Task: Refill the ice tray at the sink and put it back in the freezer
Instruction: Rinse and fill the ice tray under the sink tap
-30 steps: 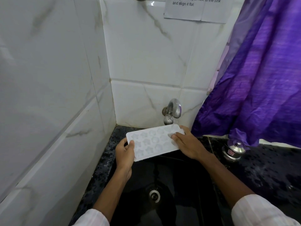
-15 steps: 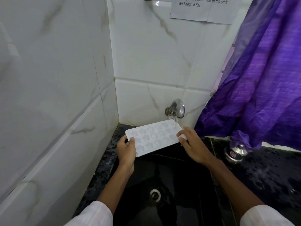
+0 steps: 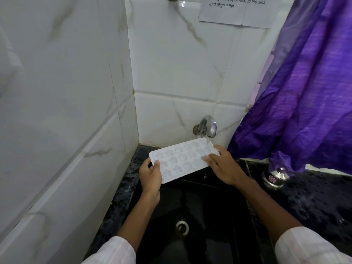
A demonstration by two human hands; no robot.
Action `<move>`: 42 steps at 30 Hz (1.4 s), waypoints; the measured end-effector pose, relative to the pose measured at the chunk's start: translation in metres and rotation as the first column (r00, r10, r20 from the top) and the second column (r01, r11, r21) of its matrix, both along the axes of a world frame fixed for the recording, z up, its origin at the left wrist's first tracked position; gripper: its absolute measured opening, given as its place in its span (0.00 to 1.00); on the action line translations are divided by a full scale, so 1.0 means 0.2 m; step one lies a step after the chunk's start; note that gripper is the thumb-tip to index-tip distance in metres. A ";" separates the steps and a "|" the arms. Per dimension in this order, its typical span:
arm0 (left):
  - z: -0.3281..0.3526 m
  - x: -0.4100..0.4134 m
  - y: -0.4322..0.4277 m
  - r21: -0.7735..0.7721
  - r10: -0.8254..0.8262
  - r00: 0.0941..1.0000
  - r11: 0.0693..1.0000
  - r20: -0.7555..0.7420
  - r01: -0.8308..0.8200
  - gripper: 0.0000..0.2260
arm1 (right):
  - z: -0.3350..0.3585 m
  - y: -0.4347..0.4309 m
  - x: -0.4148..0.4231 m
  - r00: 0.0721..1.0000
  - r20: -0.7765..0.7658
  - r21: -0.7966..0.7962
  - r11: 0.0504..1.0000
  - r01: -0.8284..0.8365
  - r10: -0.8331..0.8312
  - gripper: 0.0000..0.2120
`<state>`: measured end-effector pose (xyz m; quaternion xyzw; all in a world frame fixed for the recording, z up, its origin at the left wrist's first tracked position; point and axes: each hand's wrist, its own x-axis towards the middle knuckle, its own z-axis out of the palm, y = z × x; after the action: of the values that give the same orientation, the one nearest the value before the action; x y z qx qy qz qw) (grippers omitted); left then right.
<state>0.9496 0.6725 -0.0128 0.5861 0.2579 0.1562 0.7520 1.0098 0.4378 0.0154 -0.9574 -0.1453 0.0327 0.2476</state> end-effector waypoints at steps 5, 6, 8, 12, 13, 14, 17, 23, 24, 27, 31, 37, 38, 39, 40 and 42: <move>-0.01 0.00 0.00 -0.018 0.000 1.000 1.000 0.001 0.000 0.08 | -0.02 0.02 -0.02 1.000 -0.006 -0.017 1.000 -0.017 0.017 0.18; -0.01 0.00 0.01 -0.018 0.005 1.000 1.000 0.002 -0.004 0.08 | -0.02 0.02 -0.02 1.000 -0.007 -0.013 1.000 -0.017 0.017 0.18; -0.01 0.01 0.01 -0.021 0.005 1.000 1.000 0.005 -0.005 0.08 | -0.01 0.01 -0.03 1.000 0.003 0.003 1.000 0.002 -0.002 0.18; -0.01 0.01 0.01 -0.012 -0.001 1.000 1.000 0.016 0.001 0.07 | -0.04 0.02 -0.04 1.000 -0.009 -0.003 1.000 -0.007 0.007 0.18; -0.01 0.01 0.01 -0.008 0.000 1.000 1.000 0.020 0.000 0.07 | -0.04 0.02 -0.04 1.000 -0.021 -0.004 1.000 -0.012 0.012 0.19; -0.01 0.01 0.02 -0.006 -0.001 1.000 1.000 0.025 0.001 0.07 | -0.04 0.01 -0.04 1.000 -0.029 -0.002 1.000 -0.012 0.012 0.19; -0.02 0.02 0.03 0.000 -0.007 1.000 1.000 0.029 0.007 0.08 | -0.03 0.01 -0.03 1.000 0.010 0.005 1.000 0.003 -0.003 0.19; -0.02 0.02 0.02 0.009 -0.012 1.000 1.000 0.028 0.012 0.07 | -0.04 0.01 -0.04 1.000 0.004 0.026 1.000 -0.002 0.002 0.18; -0.02 0.02 0.02 0.014 -0.016 1.000 1.000 0.026 0.015 0.07 | -0.04 0.01 -0.04 1.000 0.008 0.034 0.999 0.007 -0.007 0.19; -0.01 0.02 0.02 0.014 -0.014 1.000 1.000 0.019 0.014 0.07 | -0.05 0.00 -0.04 0.998 0.047 0.056 0.998 0.025 -0.028 0.20; -0.01 0.02 0.02 0.024 -0.015 1.000 1.000 0.008 0.015 0.08 | -0.08 0.00 -0.04 0.999 0.045 0.112 0.993 0.019 -0.025 0.18; -0.04 0.02 0.02 0.019 -0.010 1.000 1.000 -0.014 0.011 0.08 | -0.12 -0.01 -0.05 0.999 0.054 0.101 0.995 -0.008 0.002 0.17; -0.05 0.02 0.02 0.024 -0.013 1.000 1.000 -0.019 0.014 0.09 | -0.12 -0.01 -0.05 0.999 0.037 0.110 0.994 -0.007 0.002 0.16; -0.06 0.03 0.02 0.028 -0.017 1.000 0.999 -0.024 0.017 0.09 | -0.12 -0.01 -0.05 1.000 0.025 0.121 0.993 0.000 -0.003 0.16; -0.06 0.03 0.02 0.027 -0.019 0.999 0.999 -0.028 0.020 0.09 | -0.11 -0.01 -0.04 1.000 0.024 0.138 0.990 0.011 -0.014 0.16; -0.08 0.02 0.02 0.021 -0.024 0.999 0.999 -0.031 0.025 0.10 | -0.10 -0.01 -0.03 0.996 0.043 0.227 0.971 0.071 -0.083 0.13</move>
<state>0.9546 0.6773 -0.0279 0.5997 0.2606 0.1407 0.7434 1.0042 0.4357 -0.0055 -0.9285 -0.1172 -0.0186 0.3518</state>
